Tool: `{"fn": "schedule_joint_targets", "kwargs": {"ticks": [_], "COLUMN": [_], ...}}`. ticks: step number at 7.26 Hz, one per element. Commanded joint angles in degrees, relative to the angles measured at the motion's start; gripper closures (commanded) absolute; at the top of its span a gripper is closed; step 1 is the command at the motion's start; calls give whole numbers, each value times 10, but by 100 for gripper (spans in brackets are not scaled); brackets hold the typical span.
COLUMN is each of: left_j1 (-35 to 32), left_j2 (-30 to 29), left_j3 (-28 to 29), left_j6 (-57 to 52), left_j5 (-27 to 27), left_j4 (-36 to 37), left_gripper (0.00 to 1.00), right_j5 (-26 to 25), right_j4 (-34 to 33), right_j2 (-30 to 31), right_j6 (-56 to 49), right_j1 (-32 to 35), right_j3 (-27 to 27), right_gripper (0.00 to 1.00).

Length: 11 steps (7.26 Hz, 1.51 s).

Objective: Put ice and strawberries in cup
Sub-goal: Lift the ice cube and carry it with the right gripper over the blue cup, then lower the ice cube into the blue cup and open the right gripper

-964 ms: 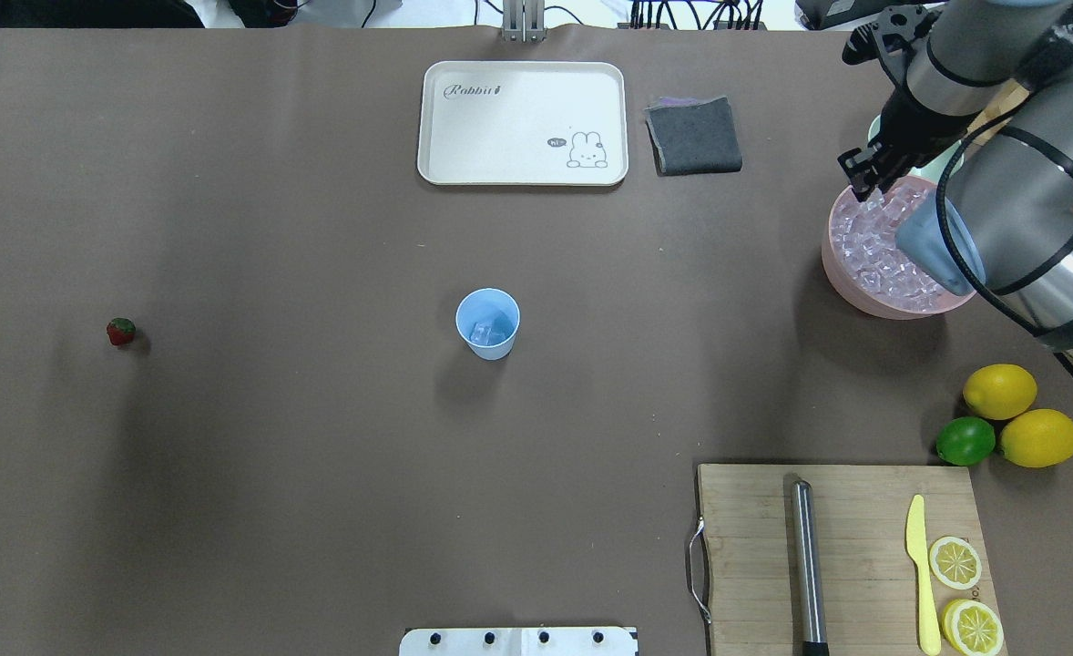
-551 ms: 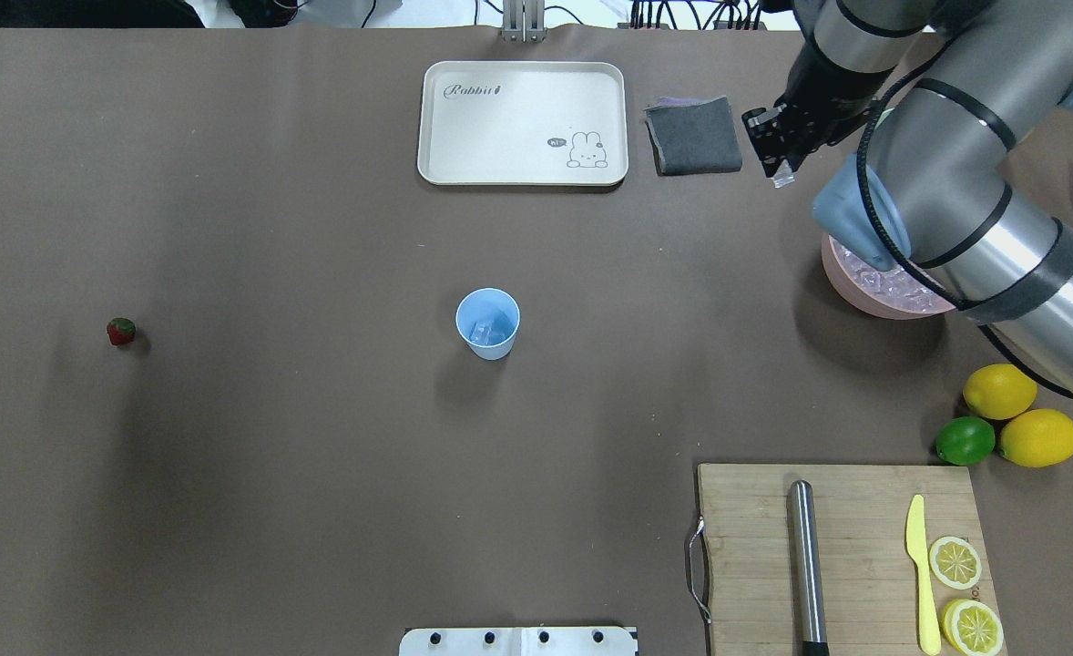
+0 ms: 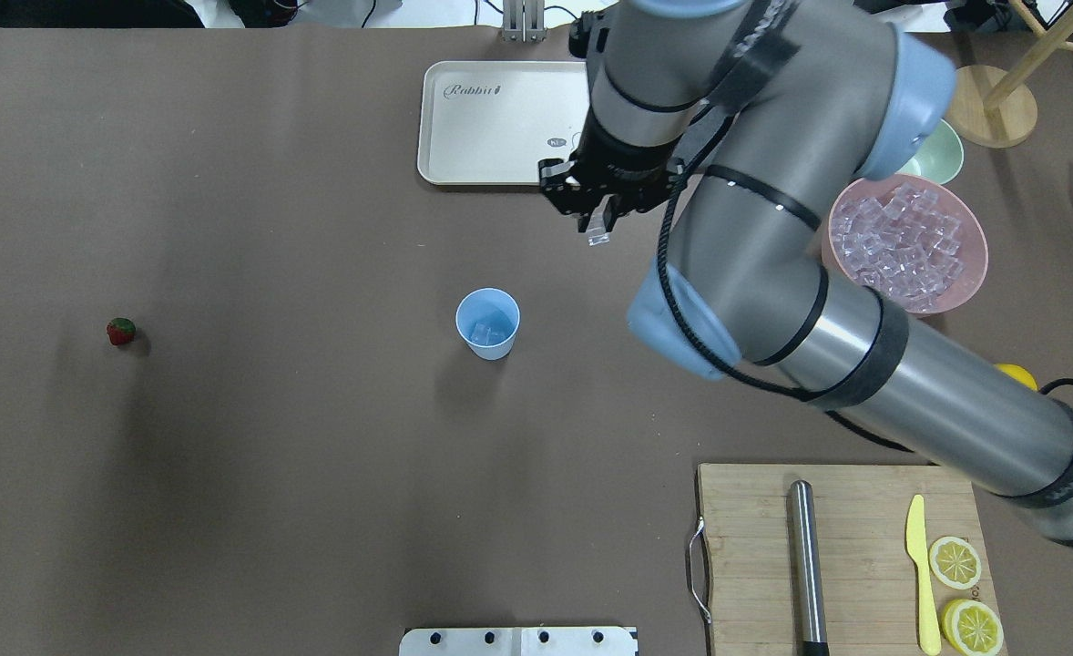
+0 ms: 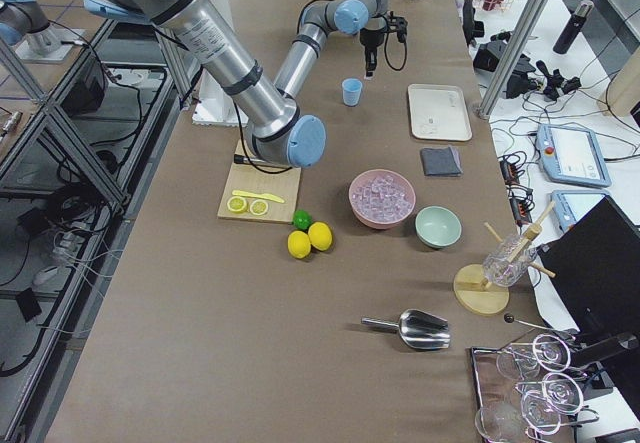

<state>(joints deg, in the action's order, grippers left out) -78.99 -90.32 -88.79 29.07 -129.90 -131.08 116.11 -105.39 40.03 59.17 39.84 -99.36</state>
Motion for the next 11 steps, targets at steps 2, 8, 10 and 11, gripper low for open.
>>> {"fn": "schedule_joint_targets", "kwargs": {"ticks": [2, 8, 10, 11], "left_j1": [1, 7, 8, 8], "left_j2": [1, 3, 3, 3], "left_j3": [-1, -2, -2, 0], "left_j6": [5, 15, 15, 14], "left_j5": [0, 1, 1, 1], "left_j4": [-1, -1, -1, -1], "left_gripper": [3, 3, 3, 3], "right_j5": [-84, -113, -120, -128], "right_j4": [75, 150, 150, 150], "right_j2": [-34, -48, -45, -41], "right_j6": [91, 91, 96, 96], "right_j1": [-85, -85, -98, -107], "right_j3": [50, 149, 150, 151], "right_gripper": [94, 94, 93, 93]}}
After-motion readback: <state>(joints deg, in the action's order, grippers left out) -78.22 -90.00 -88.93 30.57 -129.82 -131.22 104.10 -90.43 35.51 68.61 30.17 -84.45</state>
